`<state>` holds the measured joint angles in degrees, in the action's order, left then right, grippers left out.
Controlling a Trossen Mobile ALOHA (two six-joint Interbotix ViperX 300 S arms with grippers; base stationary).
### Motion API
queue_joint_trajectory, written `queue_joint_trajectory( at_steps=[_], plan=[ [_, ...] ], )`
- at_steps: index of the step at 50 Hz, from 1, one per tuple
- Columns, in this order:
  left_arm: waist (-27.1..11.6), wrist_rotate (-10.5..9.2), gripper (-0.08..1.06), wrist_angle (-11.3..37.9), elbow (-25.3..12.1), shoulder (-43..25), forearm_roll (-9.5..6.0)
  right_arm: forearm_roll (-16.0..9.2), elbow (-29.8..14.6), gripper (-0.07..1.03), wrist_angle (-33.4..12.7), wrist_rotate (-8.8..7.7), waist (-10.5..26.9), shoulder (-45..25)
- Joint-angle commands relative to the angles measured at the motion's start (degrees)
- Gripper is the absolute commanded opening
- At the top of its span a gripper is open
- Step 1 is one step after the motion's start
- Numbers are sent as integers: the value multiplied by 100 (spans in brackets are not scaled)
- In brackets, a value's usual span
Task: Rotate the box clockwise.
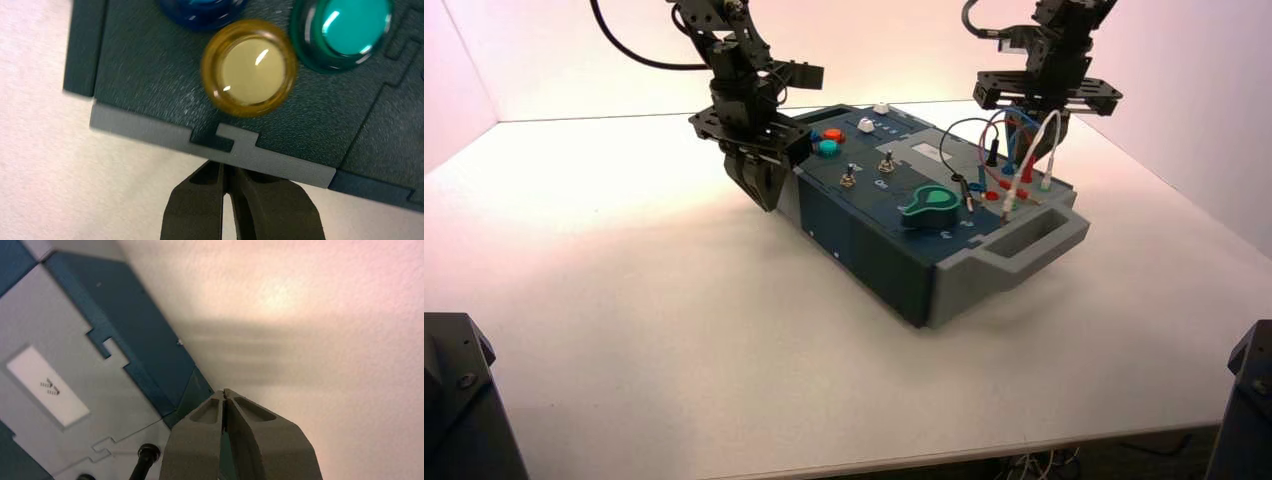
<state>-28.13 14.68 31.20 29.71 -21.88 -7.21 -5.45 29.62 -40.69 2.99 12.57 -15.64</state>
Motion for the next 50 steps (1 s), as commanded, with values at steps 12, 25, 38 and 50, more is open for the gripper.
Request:
queue_joint_trajectory(
  at_steps=[12,25,38,50],
  plan=[
    [44,114,-3,-123,-527,-149,-9,-448,70,-2,-325,18,826,193],
    [158,158,-3,-132,-598,-114,-18,-659,176,-2,-352,18,879,334],
    [237,167,-3,-149,-510,-26,-9,-545,290,-2,-132,18,888,316],
    [369,167,-3,-299,-272,308,-18,-264,62,-2,-79,44,844,202]
  ],
)
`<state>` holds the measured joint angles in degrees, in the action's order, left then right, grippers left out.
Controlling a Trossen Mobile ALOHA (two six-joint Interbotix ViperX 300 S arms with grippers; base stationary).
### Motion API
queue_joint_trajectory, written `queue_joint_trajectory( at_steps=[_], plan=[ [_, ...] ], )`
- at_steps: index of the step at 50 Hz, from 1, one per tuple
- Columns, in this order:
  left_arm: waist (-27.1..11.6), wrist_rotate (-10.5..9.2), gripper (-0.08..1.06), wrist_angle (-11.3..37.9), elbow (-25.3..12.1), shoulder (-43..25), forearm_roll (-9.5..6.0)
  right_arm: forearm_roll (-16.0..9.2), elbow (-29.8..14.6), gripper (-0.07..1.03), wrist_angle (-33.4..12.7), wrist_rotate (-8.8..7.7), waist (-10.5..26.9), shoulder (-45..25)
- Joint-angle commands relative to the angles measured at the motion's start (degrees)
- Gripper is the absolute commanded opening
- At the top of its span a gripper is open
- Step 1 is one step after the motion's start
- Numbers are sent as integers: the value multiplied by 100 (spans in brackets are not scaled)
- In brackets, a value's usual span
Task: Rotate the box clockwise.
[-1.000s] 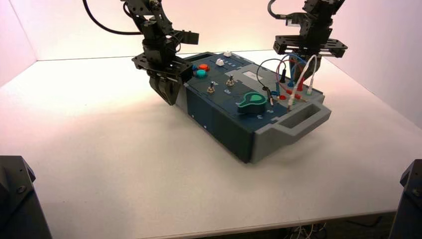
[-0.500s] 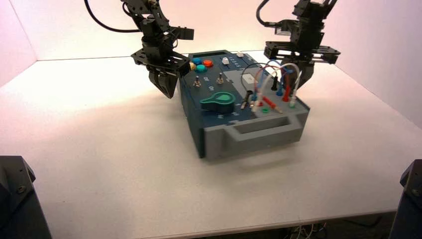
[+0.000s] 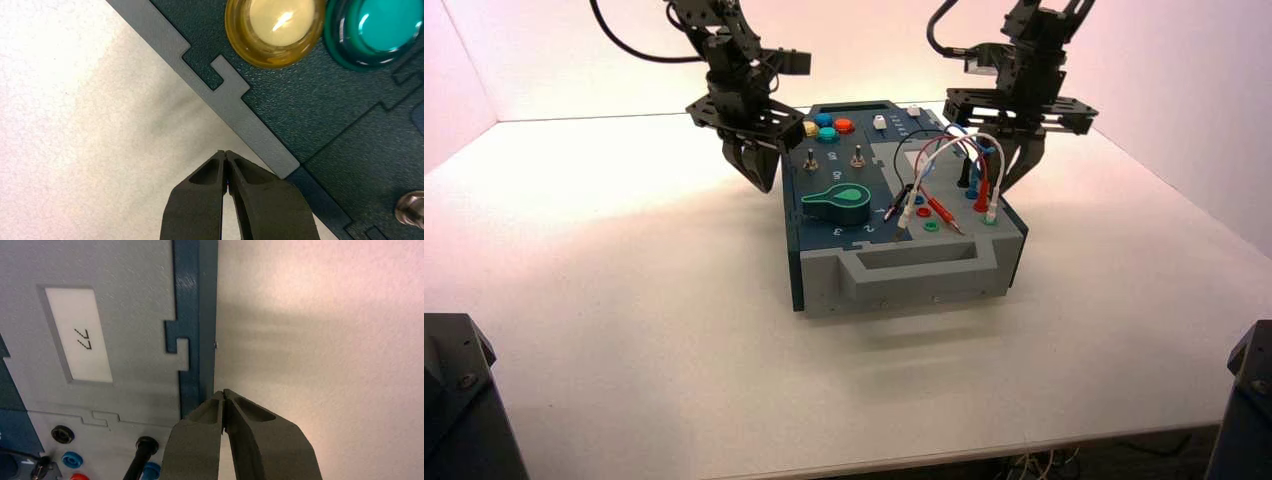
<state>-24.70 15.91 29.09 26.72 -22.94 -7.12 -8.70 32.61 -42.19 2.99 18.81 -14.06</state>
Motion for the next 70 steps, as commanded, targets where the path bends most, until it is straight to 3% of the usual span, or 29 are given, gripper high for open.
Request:
queue_joint_trajectory(
  at_steps=[1,21,37,48,60,70],
  plan=[
    [44,44,-3,-79,44,457,-26,79,-264,-2,70,53,211,26],
    [237,35,-3,97,237,1468,-26,633,-791,-2,-35,97,123,132],
    [237,-35,-3,510,316,2619,-35,773,-756,-2,-26,88,105,958],
    [272,-97,-3,624,483,3463,-35,773,-448,-2,149,35,114,1854],
    [290,-79,-3,606,870,4333,-35,765,176,-2,299,9,141,2760],
    [290,-114,-3,308,1362,5124,-53,765,896,-2,888,0,132,3665]
  ],
)
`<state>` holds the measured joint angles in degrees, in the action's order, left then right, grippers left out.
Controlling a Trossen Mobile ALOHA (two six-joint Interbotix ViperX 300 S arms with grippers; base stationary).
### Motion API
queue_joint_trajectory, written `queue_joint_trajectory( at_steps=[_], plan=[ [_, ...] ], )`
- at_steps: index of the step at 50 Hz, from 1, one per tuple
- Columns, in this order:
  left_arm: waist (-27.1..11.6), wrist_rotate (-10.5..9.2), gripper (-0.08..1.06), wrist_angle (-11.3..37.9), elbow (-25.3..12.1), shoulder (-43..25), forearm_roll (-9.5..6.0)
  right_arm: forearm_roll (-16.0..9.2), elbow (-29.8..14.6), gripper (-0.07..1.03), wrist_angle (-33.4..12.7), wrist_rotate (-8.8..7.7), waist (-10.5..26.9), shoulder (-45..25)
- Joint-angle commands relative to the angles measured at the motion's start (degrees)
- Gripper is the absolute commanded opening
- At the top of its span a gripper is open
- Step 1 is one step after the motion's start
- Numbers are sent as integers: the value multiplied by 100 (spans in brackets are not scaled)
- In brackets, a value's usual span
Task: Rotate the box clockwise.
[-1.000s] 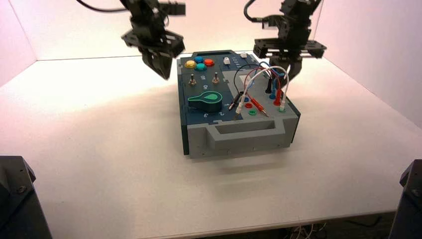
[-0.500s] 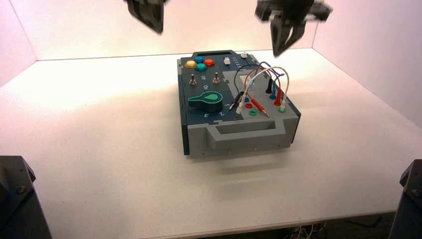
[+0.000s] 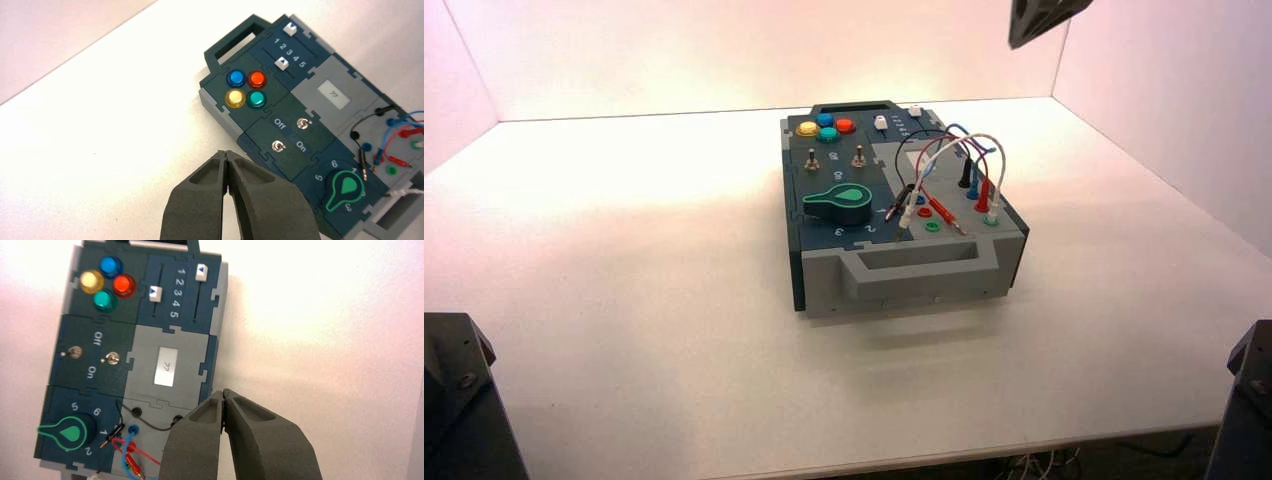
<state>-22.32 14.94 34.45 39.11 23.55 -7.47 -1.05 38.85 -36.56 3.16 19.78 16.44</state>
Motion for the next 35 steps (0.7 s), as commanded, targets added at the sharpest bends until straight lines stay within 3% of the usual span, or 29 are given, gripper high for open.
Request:
queue_joint_trajectory(
  at_steps=[1,11,17,35],
  plan=[
    [53,-26,-3,-281,193,580,-18,0,360,-2,378,-9,35,729],
    [53,-308,-3,-949,940,1415,-26,-9,914,-2,580,-9,44,1600],
    [62,-413,-3,-1099,1266,1775,-26,-9,1230,-2,633,-9,35,2092],
    [220,-431,-3,-1397,2013,2707,-35,0,2285,-2,1143,18,35,4017]
  ],
)
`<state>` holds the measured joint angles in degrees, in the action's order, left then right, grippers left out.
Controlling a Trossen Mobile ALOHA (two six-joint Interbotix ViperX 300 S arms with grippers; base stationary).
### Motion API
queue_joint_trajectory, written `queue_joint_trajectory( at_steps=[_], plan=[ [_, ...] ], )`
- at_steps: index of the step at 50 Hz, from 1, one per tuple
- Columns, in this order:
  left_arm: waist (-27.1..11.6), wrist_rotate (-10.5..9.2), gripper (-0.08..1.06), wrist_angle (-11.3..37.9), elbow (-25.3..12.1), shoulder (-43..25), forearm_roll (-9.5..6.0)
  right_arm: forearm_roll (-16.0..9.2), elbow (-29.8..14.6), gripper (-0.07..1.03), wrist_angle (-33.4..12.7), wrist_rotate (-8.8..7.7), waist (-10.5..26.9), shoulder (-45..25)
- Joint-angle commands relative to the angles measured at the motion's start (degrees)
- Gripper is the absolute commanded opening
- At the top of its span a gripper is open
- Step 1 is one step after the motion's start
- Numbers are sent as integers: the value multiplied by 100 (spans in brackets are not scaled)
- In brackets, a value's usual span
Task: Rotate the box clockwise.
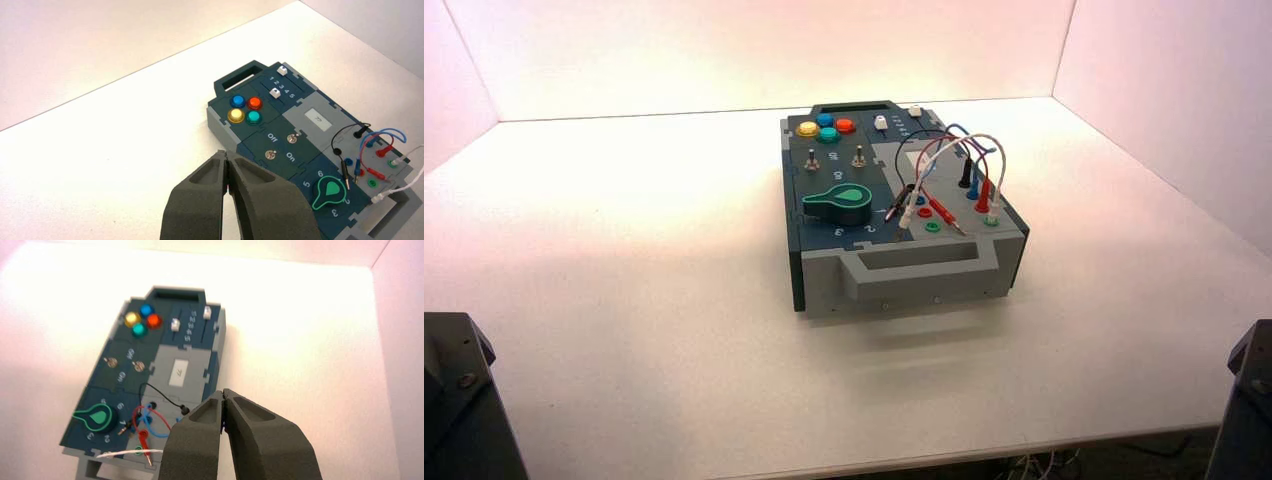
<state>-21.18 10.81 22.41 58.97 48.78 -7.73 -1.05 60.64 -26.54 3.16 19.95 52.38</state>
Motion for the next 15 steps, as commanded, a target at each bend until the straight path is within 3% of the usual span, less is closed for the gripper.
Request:
queue_joint_trajectory(
  at_steps=[1,9,15],
  plan=[
    [105,-18,-3,-229,53,229,-9,0,105,-2,149,18,18,439],
    [158,-35,-3,-404,185,501,-9,26,176,-2,149,-9,9,439],
    [193,-88,-3,-439,237,571,-26,193,158,-2,149,-18,9,290]
  ],
)
